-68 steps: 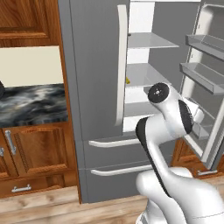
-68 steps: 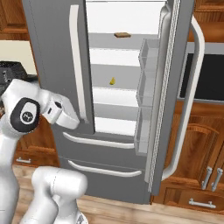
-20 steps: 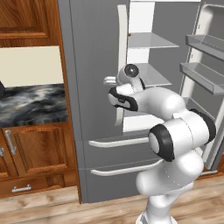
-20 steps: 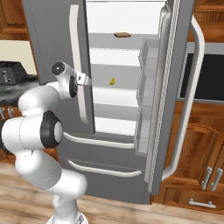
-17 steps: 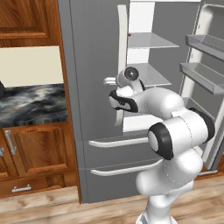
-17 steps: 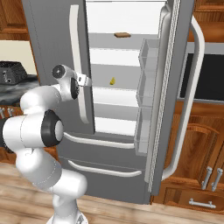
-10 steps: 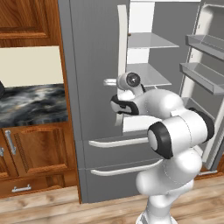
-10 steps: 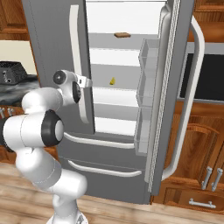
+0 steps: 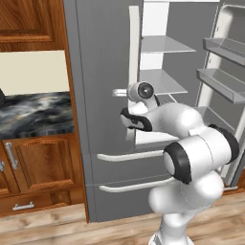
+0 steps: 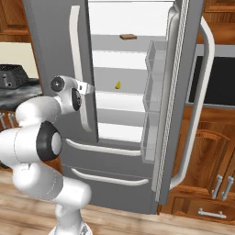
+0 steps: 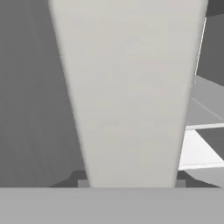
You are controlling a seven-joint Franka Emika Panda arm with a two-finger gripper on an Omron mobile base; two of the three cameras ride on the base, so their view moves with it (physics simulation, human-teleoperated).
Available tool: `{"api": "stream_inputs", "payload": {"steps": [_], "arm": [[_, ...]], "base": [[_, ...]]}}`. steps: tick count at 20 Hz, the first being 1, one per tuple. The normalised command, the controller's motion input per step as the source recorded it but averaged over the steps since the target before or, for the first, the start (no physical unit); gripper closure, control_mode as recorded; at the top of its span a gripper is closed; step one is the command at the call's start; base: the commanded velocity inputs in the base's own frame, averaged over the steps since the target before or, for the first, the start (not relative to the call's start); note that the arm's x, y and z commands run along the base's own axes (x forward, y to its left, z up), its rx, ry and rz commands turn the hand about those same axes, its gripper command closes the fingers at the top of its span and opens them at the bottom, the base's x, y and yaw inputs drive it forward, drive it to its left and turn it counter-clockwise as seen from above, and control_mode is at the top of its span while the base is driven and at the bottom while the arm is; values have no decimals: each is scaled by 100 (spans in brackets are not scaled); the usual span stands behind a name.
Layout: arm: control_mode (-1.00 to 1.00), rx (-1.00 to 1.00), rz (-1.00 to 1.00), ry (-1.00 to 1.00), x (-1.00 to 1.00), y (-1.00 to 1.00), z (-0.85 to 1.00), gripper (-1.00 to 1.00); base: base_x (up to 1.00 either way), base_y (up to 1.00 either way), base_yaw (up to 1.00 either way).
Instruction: Take the lemon wedge from the fridge and place it on the plate with fish on the dining counter.
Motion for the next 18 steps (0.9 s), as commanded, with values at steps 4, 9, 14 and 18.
{"api": "stream_inputs", "payload": {"steps": [4, 9, 14, 18], "arm": [[-100, 0, 0, 0, -89, 99, 24, 100], [-100, 0, -4, 0, -94, 100, 31, 100], [-100, -5, -17, 0, -73, 100, 15, 100], [-100, -12, -22, 2, -47, 92, -4, -100]], "base": [[0, 0, 0], [0, 0, 0], [0, 0, 0], [0, 0, 0]]}}
